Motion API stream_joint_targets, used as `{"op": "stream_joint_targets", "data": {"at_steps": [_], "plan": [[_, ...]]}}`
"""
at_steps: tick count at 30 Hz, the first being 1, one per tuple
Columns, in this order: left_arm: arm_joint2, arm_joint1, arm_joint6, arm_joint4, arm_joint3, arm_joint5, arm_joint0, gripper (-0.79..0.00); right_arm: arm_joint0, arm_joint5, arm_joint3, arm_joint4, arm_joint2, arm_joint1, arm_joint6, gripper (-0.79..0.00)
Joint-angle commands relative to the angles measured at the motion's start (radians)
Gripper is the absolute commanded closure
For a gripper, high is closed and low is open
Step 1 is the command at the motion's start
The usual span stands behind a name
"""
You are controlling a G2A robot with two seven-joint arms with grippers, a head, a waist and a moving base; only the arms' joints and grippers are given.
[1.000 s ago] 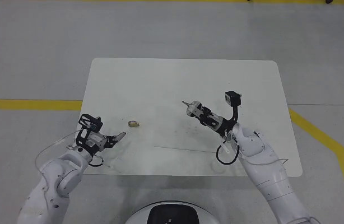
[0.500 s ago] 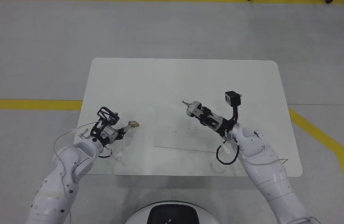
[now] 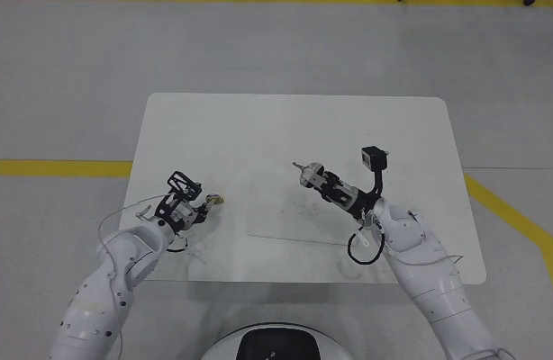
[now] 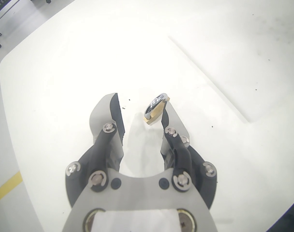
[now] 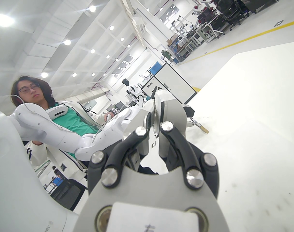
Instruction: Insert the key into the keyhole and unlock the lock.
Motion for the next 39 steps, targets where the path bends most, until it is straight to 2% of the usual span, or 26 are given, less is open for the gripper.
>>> {"op": "stream_joint_targets", "data": {"at_steps": [1,13,21,23,27,34,39], "plan": [[0.001,0.0,0.003,0.0,0.002,0.003,0.0,-0.326,0.0,0.0,0.0,0.0,0.0,0.0,0.0,0.0],[0.022,-0.002,-0.034,-0.028,0.033,-0.008,-0.035,-0.265,0.0,0.0,0.0,0.0,0.0,0.0,0.0,0.0],[0.049,-0.007,-0.071,-0.063,0.056,-0.01,-0.067,-0.172,0.0,0.0,0.0,0.0,0.0,0.0,0.0,0.0],[0.056,-0.009,-0.077,-0.07,0.062,-0.011,-0.072,-0.139,0.0,0.0,0.0,0.0,0.0,0.0,0.0,0.0],[0.063,-0.01,-0.084,-0.088,0.068,-0.014,-0.076,0.0,0.0,0.0,0.0,0.0,0.0,0.0,0.0,0.0],[0.045,-0.009,-0.071,-0.152,0.065,-0.012,-0.067,0.0,0.0,0.0,0.0,0.0,0.0,0.0,0.0,0.0],[-0.005,-0.017,-0.028,-0.41,0.048,0.029,-0.045,0.0,0.0,0.0,0.0,0.0,0.0,0.0,0.0,0.0]]}}
